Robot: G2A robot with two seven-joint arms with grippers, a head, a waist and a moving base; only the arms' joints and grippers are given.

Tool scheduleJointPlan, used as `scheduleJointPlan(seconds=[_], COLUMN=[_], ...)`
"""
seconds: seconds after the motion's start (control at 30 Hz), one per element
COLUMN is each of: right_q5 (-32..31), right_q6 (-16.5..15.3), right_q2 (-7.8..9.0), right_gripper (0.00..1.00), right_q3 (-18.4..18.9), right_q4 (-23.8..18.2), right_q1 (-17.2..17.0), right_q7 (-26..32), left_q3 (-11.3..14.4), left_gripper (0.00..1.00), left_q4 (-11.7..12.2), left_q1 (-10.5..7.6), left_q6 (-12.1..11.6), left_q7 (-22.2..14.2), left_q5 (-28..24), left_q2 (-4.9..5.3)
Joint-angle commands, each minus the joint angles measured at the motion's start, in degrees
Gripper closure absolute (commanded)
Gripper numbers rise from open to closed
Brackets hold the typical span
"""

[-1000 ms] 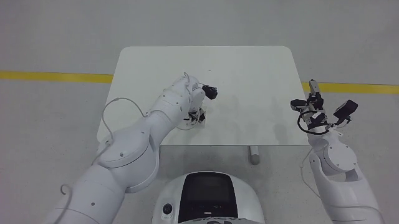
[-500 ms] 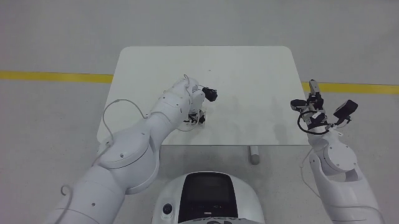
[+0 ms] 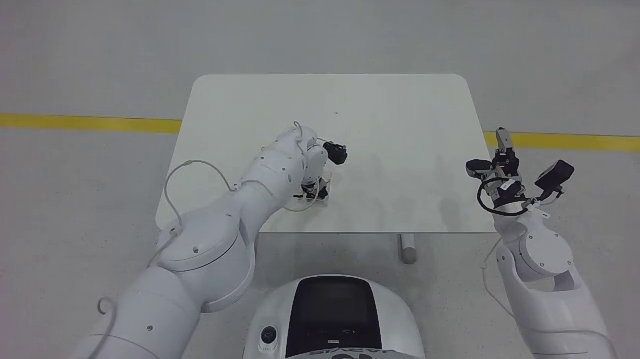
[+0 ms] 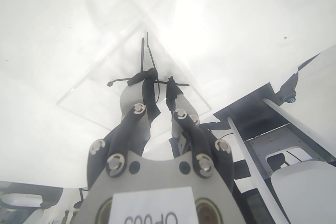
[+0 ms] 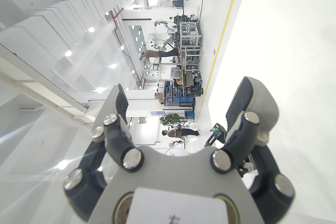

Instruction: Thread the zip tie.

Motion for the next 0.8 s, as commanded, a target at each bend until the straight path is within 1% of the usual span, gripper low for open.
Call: scheduleJointPlan(seconds=[0.0,0.07,0.3,0.5,0.77], right_q5=[0.0,0.0,0.0,0.0,0.0], right_q6=[0.0,0.0,0.0,0.0,0.0], right_q2=[0.00,0.00,0.00,0.00,0.00], right_gripper=[0.00,0.00,0.00,0.00,0.00], right_q3=[0.0,0.0,0.0,0.0,0.0], right_q4=[0.0,0.0,0.0,0.0,0.0], right_q1=[0.0,0.0,0.0,0.0,0.0], right_q7=[0.0,0.0,0.0,0.0,0.0], left_q3=[0.0,0.0,0.0,0.0,0.0], left_gripper=[0.96,1.00,1.00,1.00,1.00], left_q4=[0.0,0.0,0.4,0.4,0.0], left_q1=[-0.02,-0.05,-0.16,-0.87,-1.72], left_q6=[0.0,0.0,0.0,0.0,0.0], left_q7=[-0.1,-0.2,-0.3,-0.6,-1.5], left_q5=[0.0,0.0,0.0,-0.1,-0.3], left_q2=[-0.03,-0.06,-0.15,-0.13,0.13])
